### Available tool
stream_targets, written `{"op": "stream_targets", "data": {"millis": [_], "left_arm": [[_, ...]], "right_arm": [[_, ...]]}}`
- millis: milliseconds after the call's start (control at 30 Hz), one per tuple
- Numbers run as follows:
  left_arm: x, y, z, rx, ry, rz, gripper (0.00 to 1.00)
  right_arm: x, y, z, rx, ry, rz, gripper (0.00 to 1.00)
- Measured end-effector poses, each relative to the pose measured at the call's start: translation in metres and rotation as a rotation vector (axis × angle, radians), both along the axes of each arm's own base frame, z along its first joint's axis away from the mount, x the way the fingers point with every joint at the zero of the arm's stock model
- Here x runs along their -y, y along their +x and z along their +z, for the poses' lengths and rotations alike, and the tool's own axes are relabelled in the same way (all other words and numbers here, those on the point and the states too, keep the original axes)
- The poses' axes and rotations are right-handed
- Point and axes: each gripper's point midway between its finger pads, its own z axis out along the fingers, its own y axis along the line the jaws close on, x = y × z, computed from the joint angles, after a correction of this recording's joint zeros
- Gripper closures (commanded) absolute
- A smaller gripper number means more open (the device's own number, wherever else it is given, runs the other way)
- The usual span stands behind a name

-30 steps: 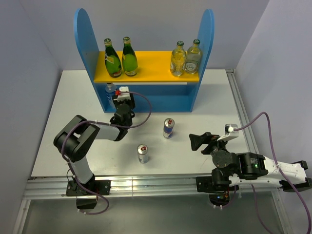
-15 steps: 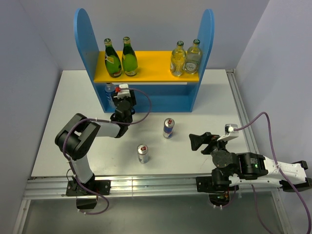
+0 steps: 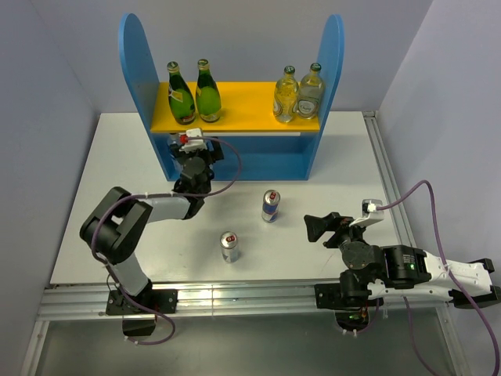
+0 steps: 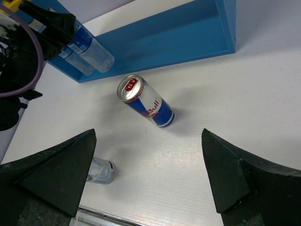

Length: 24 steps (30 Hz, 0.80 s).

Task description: Place and organize the beverage onto the shelf

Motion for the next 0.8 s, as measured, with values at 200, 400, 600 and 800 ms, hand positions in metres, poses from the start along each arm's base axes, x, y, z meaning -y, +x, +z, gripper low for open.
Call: {"op": "stream_targets", "data": {"millis": [200,400,600,800], "left_arm": [[-0.002,-0.017,0.022,-0.017,-0.022,-0.003,0.01],[0.014,-0.062,0.033,-0.074,-0.035,-0.076,0.01],[0.022,-0.118,0.032,-0.181,-0.056,-0.135,0.01],[0.041,-0.2,0.023,-0.313,-0.088,-0.221,0.01]], "right_arm": [[0.0,0.0,0.0,0.0,0.0,0.0,0.0],[0.0,0.0,0.0,0.001,0.003,0.0,0.0],[0.0,0.0,0.0,0.0,0.003,-0.001,0.0],[0.0,0.0,0.0,0.0,0.004,-0.002,0.0]]}}
